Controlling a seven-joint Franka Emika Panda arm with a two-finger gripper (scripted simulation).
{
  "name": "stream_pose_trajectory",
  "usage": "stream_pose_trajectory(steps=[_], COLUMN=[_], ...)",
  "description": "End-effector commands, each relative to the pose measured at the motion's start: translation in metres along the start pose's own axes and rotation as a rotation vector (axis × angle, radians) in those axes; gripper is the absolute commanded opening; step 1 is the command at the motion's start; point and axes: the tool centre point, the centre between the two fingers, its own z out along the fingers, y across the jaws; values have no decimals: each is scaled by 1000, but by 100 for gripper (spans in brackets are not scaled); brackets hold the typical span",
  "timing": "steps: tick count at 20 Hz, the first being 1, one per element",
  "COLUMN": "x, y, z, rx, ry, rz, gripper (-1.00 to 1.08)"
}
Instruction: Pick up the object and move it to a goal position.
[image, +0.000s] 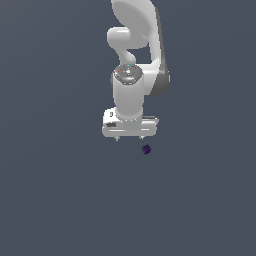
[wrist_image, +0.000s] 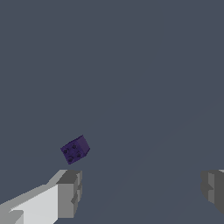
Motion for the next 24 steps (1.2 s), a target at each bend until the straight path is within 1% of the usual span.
stream_pose_trajectory(steps=[1, 5, 11, 15, 20, 24], x=[-1, -3, -11, -16, -21, -21], y=[-6, -21, -54, -72, -84, -85], z=[6, 23, 57, 74, 85, 86], rx=[-3, -11, -20, -21, -21, -20], ry=[-1, -2, -2, -2, -1, -2], rz=[-33, -123, -318, -420, -491, -495], gripper=[100, 100, 100, 100, 100, 100])
